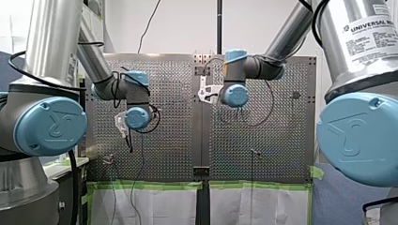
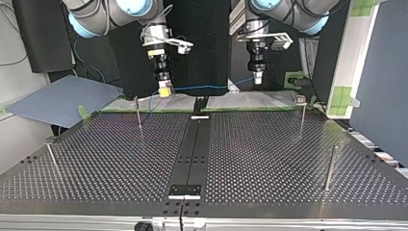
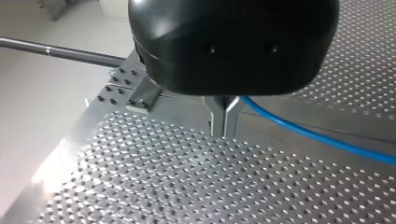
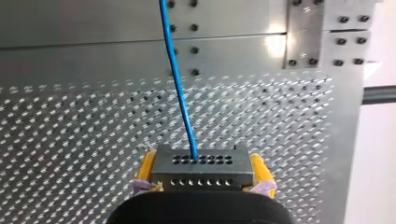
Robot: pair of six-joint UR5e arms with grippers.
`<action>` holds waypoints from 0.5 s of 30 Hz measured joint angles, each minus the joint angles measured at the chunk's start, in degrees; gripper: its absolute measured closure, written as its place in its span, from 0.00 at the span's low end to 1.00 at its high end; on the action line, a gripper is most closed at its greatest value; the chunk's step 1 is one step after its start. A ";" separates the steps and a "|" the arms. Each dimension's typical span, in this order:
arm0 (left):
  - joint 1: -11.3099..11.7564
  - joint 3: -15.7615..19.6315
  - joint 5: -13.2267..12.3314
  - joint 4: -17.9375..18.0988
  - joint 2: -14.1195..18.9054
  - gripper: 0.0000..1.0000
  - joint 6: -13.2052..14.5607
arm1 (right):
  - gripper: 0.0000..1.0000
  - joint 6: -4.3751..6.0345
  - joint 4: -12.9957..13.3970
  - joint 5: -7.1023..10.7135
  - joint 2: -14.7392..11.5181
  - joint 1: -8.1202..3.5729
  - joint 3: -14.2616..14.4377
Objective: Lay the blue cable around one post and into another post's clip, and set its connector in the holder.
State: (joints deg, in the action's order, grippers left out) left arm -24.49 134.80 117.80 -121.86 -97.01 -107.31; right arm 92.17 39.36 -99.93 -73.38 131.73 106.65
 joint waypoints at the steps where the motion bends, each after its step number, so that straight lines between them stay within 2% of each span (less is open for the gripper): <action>1: 0.07 -0.22 0.01 -0.43 0.41 1.00 -0.14 | 1.00 0.04 -0.42 0.43 -0.42 -0.14 -0.20; 5: 0.42 -1.91 0.36 -2.45 2.43 1.00 -0.61 | 1.00 0.11 -2.37 2.38 -2.37 -0.67 -0.93; 10: 1.09 -3.77 2.25 -4.84 4.84 1.00 -0.80 | 1.00 0.08 -5.00 4.99 -4.98 -1.09 -1.26; 13: 1.53 -4.44 3.31 -6.21 6.19 1.00 -0.85 | 1.00 -0.37 -6.70 6.69 -6.48 -1.16 -1.37; 15: 1.84 -4.98 3.85 -7.13 7.13 1.00 -0.83 | 1.00 -1.04 -7.84 7.84 -6.98 -1.03 -1.59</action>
State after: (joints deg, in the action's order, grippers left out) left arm -22.66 129.82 121.64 -128.99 -89.88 -108.14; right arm 91.13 31.53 -92.09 -80.37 130.70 105.06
